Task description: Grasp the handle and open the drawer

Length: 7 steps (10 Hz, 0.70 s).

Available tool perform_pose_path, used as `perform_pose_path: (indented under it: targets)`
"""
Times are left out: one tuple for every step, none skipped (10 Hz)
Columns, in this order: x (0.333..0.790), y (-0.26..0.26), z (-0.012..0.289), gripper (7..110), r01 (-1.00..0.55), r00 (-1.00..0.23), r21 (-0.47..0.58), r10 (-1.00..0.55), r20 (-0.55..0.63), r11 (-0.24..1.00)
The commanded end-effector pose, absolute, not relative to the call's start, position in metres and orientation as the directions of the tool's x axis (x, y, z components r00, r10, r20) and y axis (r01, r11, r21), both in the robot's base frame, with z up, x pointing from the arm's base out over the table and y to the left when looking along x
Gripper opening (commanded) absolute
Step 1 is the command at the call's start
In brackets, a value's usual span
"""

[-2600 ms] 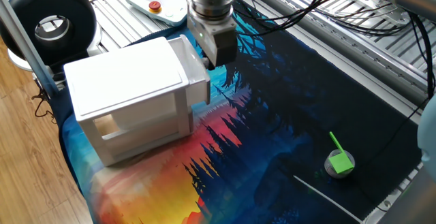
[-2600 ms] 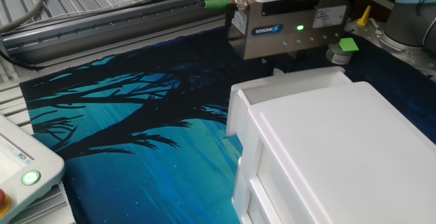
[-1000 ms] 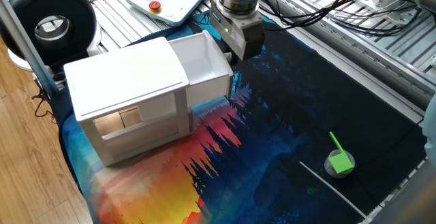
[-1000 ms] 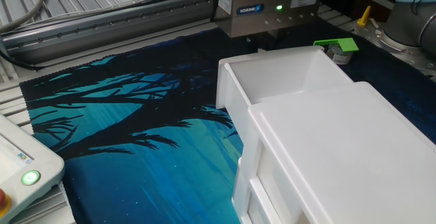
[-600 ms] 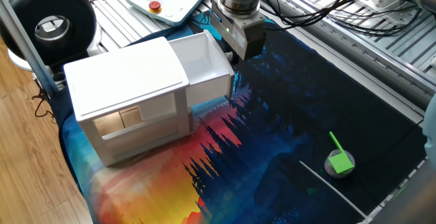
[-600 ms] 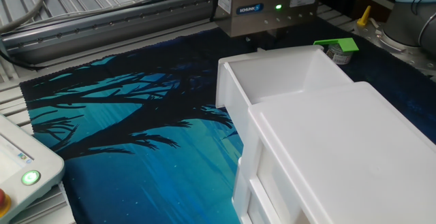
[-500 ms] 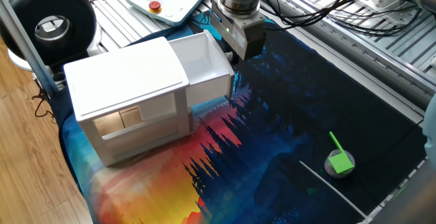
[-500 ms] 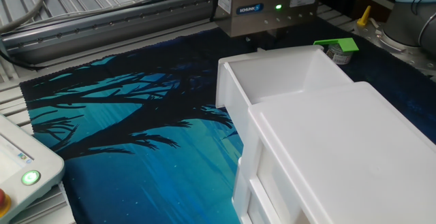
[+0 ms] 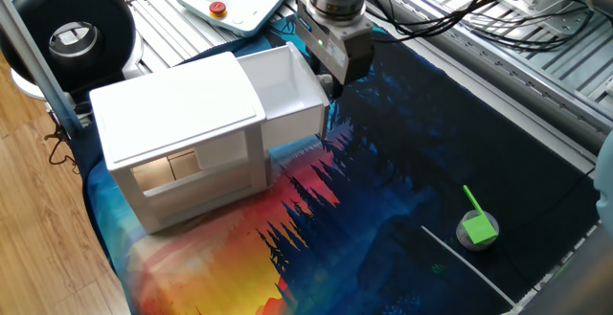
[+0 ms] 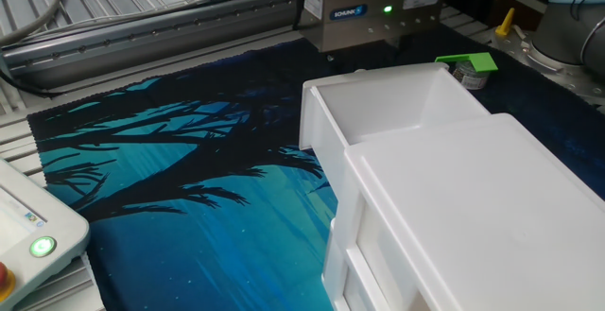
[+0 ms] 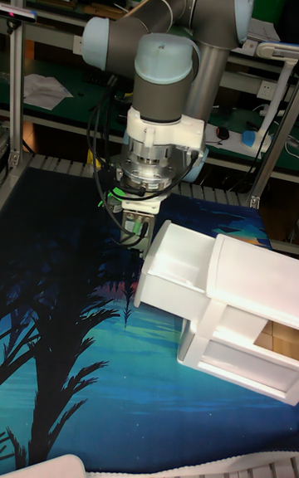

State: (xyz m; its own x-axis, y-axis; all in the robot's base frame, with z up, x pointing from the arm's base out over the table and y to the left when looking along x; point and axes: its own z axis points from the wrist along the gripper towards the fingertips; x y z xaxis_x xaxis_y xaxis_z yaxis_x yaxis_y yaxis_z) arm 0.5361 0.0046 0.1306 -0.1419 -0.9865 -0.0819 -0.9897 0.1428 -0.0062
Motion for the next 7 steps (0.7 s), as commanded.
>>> perform_pose_path:
  targets:
    - [0.535,0.006,0.138,66,-0.989,-0.146,-0.006,-0.985,-0.090,0.147]
    - [0.534,0.003,0.142,66,-0.989,-0.146,-0.010,-0.986,-0.075,0.147]
    - [0.533,0.002,0.149,66,-0.988,-0.150,-0.010,-0.986,-0.069,0.152]
    - [0.532,0.001,0.154,66,-0.988,-0.153,-0.012,-0.986,-0.066,0.155]
    - [0.530,0.001,0.159,66,-0.987,-0.158,-0.012,-0.985,-0.062,0.159]
    - [0.528,0.001,0.165,66,-0.986,-0.163,-0.012,-0.985,-0.061,0.164]
    - [0.524,0.000,0.174,66,-0.986,-0.164,-0.011,-0.985,-0.057,0.165]
